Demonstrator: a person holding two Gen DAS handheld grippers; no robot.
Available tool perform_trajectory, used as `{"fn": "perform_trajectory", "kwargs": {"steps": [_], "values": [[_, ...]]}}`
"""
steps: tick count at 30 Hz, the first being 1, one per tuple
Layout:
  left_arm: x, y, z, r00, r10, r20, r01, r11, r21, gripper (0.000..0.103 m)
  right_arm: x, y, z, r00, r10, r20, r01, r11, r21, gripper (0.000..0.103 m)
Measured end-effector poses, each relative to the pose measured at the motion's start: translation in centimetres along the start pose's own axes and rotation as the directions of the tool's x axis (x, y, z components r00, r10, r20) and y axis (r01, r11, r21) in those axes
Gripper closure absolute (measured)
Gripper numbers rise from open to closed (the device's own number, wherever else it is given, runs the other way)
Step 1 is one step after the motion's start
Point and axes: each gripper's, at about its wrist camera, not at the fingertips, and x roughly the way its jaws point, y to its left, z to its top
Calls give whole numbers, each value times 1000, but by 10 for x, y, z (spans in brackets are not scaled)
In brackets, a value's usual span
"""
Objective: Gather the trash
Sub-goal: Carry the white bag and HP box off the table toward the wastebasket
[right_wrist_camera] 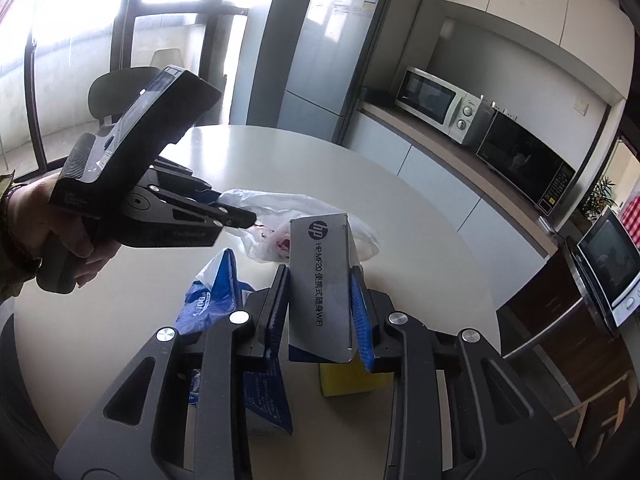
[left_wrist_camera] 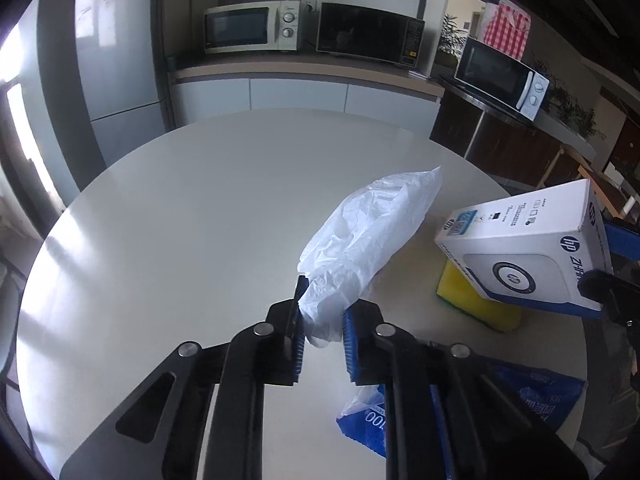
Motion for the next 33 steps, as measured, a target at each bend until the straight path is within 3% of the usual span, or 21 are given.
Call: {"fn": "perform_trajectory", "kwargs": {"steps": [6, 11, 24, 33], "values": [[-34, 21, -5, 997, 38, 71, -29, 991, -132, 97, -11, -15, -2, 999, -17, 51, 13, 997, 75, 75], [-75, 31, -21, 994, 70, 85, -51, 975, -216, 97, -35, -15, -6, 995, 0, 96, -11, 993, 116, 75], [-178, 7, -104, 974, 140, 180, -86, 956, -279, 97, -91, 19, -36, 976, 62, 209, -107, 971, 212, 75], [-221, -6, -152, 963, 150, 225, -71, 944, -323, 97, -142, 42, -63, 950, 68, 304, -147, 958, 246, 75]]}}
